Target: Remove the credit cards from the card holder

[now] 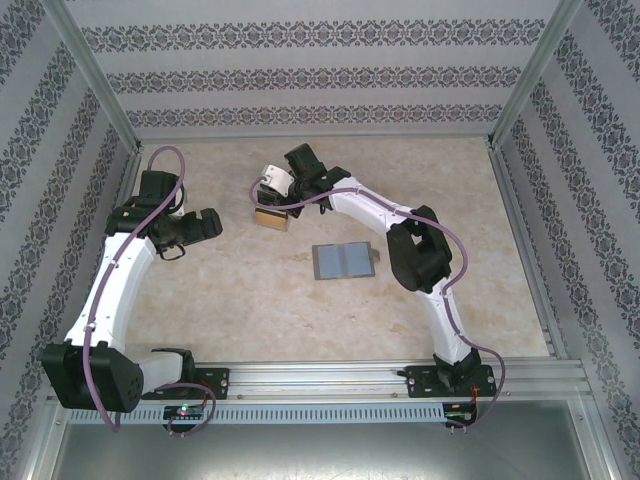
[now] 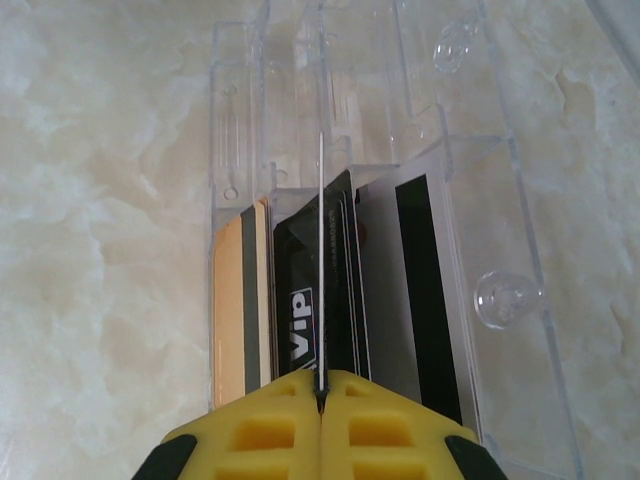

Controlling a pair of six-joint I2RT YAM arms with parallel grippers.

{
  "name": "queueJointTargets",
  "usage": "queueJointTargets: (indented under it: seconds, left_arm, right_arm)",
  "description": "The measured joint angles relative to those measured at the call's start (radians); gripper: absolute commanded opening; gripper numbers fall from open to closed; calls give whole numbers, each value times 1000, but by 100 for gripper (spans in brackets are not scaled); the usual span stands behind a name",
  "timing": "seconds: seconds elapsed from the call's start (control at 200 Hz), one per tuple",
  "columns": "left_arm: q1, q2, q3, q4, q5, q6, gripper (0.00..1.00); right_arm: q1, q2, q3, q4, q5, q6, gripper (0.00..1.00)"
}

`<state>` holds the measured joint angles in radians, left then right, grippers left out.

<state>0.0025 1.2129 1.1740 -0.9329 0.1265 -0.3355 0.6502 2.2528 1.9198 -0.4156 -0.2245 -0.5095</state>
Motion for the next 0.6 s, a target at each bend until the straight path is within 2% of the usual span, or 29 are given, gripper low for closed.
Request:
queueJointTargets:
  seconds: [0.135, 0.599]
  left_arm:
    - [1, 0, 0, 0, 0, 0, 100]
    - [13, 0, 0, 0, 15, 3, 100]
  right_arm:
    - [0, 15, 17, -16, 3, -16, 1]
    - [0, 40, 49, -41, 39, -24, 22]
